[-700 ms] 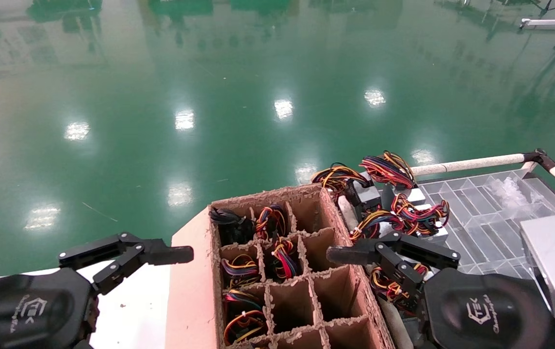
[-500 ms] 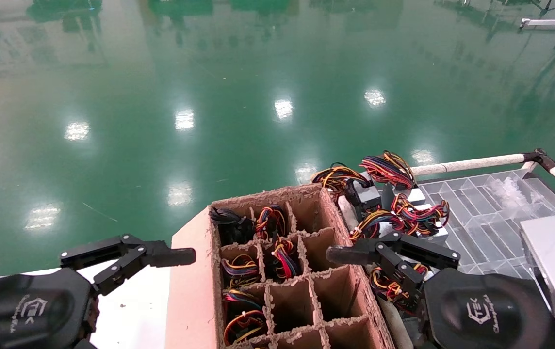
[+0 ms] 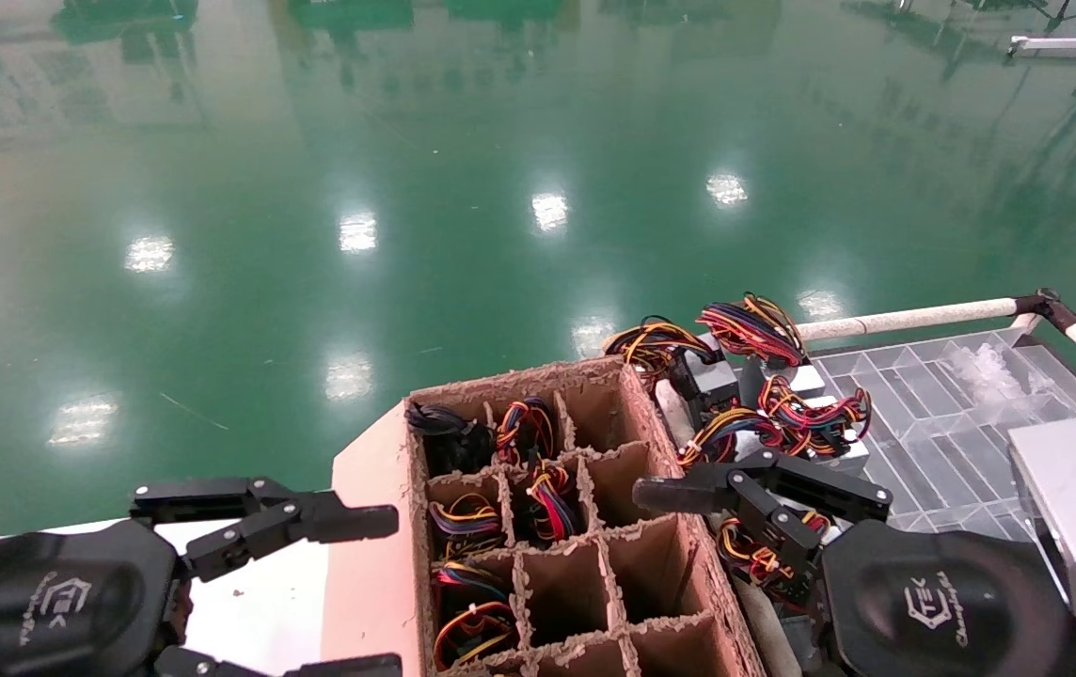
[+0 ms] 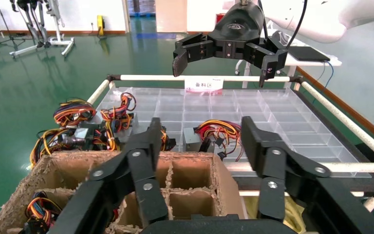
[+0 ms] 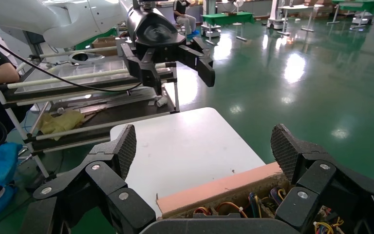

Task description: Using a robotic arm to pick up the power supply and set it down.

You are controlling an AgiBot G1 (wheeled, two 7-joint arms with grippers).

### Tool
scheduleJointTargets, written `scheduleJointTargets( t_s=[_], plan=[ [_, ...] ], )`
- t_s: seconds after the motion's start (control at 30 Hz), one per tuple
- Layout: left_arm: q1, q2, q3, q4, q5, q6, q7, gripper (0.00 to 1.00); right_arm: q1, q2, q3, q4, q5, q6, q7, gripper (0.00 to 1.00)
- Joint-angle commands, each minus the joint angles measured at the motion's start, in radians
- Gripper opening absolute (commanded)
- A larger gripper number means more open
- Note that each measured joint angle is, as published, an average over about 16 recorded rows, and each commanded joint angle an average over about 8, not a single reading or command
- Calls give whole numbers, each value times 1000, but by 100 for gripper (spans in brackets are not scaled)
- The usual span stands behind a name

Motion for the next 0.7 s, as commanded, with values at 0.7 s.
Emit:
scheduleJointTargets(
  t_s=[0.7],
  plan=[
    [-1, 0, 1, 1, 0, 0, 1, 0, 41, -28, -49, -35, -128, 61, 11, 100]
  ],
)
